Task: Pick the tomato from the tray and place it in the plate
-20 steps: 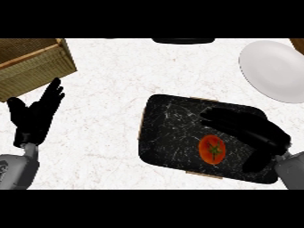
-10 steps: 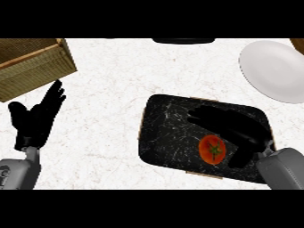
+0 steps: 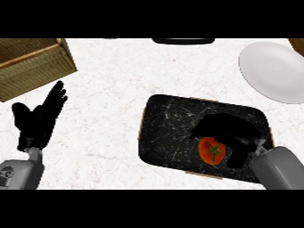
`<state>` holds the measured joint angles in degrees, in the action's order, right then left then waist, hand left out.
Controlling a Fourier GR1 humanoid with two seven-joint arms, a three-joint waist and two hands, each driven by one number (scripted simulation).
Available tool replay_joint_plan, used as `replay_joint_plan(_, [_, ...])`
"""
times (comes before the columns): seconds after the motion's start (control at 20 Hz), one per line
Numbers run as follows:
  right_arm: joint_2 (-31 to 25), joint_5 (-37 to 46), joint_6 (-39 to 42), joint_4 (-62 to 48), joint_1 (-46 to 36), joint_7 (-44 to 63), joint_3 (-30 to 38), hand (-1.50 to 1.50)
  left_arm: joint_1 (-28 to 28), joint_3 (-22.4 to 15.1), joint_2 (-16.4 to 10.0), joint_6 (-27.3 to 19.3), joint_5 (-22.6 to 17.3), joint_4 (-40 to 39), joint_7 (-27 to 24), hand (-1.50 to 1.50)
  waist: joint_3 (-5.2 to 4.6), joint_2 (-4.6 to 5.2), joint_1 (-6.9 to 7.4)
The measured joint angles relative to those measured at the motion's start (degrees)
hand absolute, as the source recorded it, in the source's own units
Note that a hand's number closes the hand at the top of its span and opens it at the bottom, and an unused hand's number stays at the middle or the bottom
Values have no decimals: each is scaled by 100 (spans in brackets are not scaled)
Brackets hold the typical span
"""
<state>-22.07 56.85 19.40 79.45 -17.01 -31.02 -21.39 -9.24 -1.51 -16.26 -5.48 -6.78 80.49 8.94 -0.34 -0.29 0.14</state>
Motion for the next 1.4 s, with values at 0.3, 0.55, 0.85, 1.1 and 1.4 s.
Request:
replay_joint_plan(0.3, [68,228,-82,10,51,-443,-49,150,-23,95,64,64,78,-1,45,0,-38,-27,-7])
replay_joint_plan(0.55, [336,202,17,-186,-1,-190,256,150,-3,179,62,160,74,19,-4,0,-45,-22,9])
replay_joint_plan(0.85, [1180,-87,246,-1046,-611,1896,1550,150,-111,113,98,194,100,14,12,0,-30,64,107])
replay_joint_plan(1.1, [1708,247,-817,-1533,-1516,3353,2223,150,-186,78,136,198,133,-50,23,0,18,95,185])
replay_joint_plan(1.4, [1767,869,-2576,-1565,-2206,4203,2685,150,-180,122,126,212,119,-69,36,0,32,78,163])
